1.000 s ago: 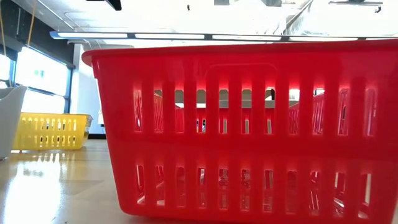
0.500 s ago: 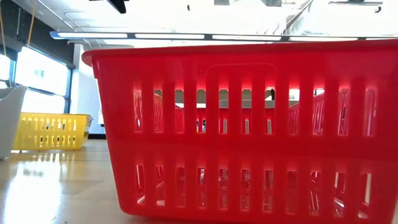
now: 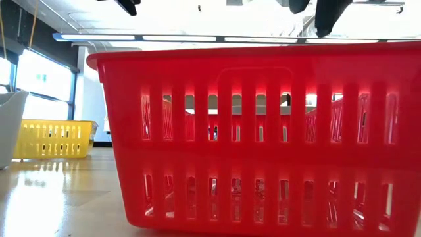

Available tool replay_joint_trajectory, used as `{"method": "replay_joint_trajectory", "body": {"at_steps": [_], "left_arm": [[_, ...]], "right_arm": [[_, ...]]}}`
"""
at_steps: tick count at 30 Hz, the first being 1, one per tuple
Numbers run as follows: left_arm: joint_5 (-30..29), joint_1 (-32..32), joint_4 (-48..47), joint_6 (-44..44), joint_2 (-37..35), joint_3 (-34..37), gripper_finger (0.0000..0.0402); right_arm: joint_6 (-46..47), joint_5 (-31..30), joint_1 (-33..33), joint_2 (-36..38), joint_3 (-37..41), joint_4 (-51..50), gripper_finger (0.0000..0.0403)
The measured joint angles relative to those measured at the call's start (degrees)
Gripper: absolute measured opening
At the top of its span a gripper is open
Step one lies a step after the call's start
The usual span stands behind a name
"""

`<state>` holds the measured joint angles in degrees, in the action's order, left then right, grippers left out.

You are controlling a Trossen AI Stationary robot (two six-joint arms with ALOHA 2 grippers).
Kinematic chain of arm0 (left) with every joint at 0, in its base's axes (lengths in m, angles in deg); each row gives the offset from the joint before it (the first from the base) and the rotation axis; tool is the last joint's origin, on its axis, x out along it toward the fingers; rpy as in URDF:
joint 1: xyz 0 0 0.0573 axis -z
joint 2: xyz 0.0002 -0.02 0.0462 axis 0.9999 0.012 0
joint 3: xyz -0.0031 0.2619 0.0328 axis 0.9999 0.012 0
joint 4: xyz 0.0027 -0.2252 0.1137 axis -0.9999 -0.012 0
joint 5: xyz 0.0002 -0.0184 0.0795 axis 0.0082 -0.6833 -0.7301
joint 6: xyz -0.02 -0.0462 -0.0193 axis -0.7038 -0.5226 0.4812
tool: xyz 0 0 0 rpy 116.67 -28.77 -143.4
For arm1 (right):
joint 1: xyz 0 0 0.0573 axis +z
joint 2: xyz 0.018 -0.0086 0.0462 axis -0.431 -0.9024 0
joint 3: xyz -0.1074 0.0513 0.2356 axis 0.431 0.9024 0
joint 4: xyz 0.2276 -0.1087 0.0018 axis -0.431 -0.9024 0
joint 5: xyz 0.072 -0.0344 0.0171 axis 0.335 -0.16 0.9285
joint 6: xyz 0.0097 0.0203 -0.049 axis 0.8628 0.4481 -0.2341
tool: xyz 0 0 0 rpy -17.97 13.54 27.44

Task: Stack baskets on shelf by color
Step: Stack the bottom red bin on top of the red bin on the shelf

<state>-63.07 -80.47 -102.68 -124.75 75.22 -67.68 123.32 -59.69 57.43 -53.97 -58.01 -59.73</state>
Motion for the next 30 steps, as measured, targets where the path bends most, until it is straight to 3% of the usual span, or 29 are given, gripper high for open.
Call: {"method": "replay_joint_trajectory", "body": {"at_steps": [19,30], "left_arm": [[0.7,0.3,0.0,11.5,0.0,0.0,0.0145],[0.5,0.3,0.0,13.9,0.0,0.0,0.0145]], "right_arm": [[13.7,3.0,0.3,-8.6,0.0,3.9,0.0142],[20.1,3.4,1.3,-11.8,0.0,4.2,0.0142]]}}
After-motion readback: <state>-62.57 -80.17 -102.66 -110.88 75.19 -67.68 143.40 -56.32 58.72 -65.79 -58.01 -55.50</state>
